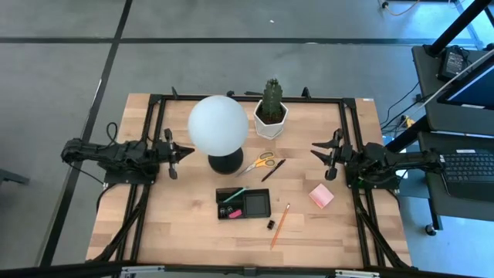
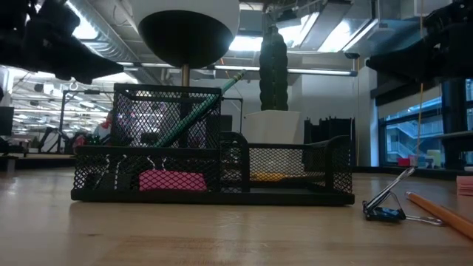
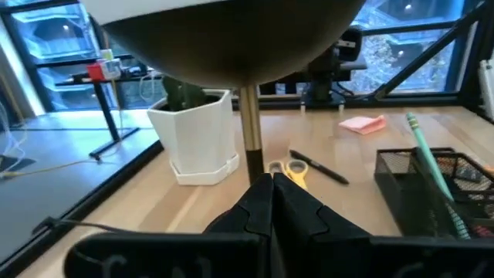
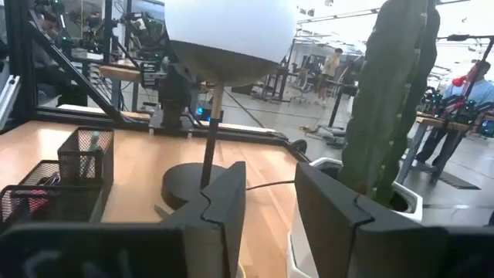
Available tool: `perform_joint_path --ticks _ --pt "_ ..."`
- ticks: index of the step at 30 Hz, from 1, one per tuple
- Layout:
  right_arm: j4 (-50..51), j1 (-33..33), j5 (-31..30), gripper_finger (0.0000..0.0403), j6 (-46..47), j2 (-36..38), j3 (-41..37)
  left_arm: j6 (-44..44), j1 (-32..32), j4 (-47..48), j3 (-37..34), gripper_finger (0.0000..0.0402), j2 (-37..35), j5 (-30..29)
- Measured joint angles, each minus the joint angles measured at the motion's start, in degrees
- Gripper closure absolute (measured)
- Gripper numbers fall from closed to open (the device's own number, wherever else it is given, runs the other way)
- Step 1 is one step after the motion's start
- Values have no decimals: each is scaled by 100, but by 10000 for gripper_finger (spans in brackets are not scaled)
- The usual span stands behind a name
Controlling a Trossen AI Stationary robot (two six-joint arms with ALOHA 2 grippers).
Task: Pick and place office supplies into organizer
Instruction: Put the black binder clip into the desk organizer
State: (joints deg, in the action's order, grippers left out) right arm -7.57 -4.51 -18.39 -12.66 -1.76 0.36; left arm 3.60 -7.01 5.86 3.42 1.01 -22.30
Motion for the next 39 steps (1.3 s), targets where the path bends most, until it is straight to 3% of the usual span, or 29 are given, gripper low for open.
perform_joint_path --ticks 4,8,12,16,28,33,39 --pt "-325 1 0 284 209 -1 12 109 109 -58 -3 398 -3 84" --pt "-343 0 54 284 -8 -113 212 206 166 -93 -3 398 -1 -606" --pt "-339 -4 222 284 -325 -674 622 170 201 -100 -3 398 -1 -1411" --pt "-269 -42 339 284 -588 -1827 1282 160 201 -102 -3 398 -1 -1828" --pt "1310 -1164 452 284 -564 -6238 3871 115 199 -115 -18 398 -1 -1733" --pt "1740 -1885 657 284 -280 -7334 4820 -457 199 -115 -18 398 -1 -1722" --pt "2445 -2508 656 284 -73 -8267 5506 -176 199 -115 -18 398 3 -1714"
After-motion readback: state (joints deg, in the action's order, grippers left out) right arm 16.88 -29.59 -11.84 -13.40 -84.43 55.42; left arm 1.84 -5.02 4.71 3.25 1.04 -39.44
